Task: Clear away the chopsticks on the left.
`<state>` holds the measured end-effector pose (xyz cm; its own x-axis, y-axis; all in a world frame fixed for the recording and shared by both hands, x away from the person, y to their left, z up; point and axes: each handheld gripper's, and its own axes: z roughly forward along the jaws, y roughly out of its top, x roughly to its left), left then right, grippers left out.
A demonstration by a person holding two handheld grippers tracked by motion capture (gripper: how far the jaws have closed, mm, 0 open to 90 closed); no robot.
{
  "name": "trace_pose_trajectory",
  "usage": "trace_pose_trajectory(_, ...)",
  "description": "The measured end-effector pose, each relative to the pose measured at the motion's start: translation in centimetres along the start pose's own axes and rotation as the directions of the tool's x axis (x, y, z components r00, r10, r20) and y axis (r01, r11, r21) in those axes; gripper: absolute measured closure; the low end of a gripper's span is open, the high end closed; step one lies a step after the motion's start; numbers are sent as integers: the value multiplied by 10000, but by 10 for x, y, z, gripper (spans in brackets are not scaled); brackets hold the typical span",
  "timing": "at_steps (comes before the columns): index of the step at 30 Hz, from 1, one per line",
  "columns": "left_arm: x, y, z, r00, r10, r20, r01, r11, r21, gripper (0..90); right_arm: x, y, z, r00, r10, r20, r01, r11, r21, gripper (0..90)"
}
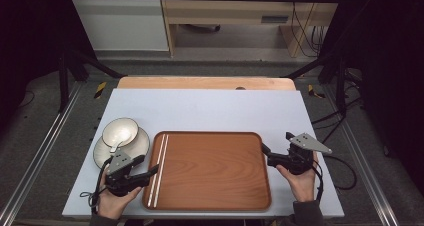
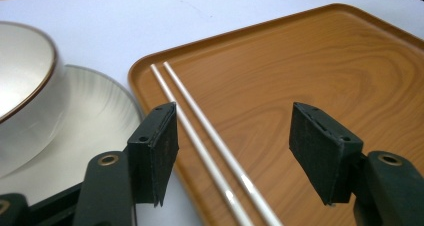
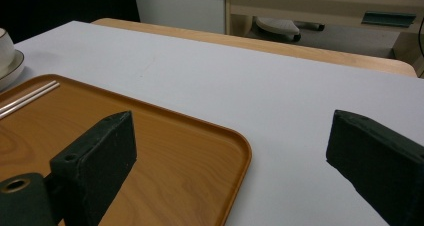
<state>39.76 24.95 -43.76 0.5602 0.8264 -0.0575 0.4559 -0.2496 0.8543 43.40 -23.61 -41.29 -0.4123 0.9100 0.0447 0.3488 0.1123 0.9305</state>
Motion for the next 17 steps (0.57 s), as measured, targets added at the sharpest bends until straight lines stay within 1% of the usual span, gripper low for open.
trace_pose_trajectory(3, 3, -3, -3, 9999, 74, -111, -75, 9999, -90, 354, 0, 0, 0, 10000, 8, 5, -8, 10000, 29, 61)
trace_pose_trajectory(6, 10, -9, -6, 9998, -157, -80, 155, 9998, -152, 354, -1, -1, 1, 10000, 56, -43, -56, 10000, 39, 62)
trace_pose_trajectory(7, 14, -13, -8, 9996, -277, -80, 276, 9994, -198, 354, -1, -2, 2, 10000, 34, -21, -34, 10000, 93, 62)
trace_pose_trajectory(8, 14, -13, -8, 9996, -277, -80, 276, 9994, -198, 353, -1, -2, 2, 10000, 34, -21, -34, 10000, 93, 62)
trace_pose_trajectory(9, 17, -17, -9, 9996, -259, -139, 257, 9995, -163, 352, -2, -3, 3, 10000, 82, -19, -82, 9998, 174, 62)
trace_pose_trajectory(11, 20, -19, -12, 9997, -208, -157, 205, 9996, -178, 349, -2, -3, 4, 10000, 55, -12, -54, 9998, 181, 62)
trace_pose_trajectory(17, 23, -23, -15, 9996, -171, -202, 167, 9996, -217, 331, -2, -3, 4, 10000, 76, 32, -77, 9997, 217, 62)
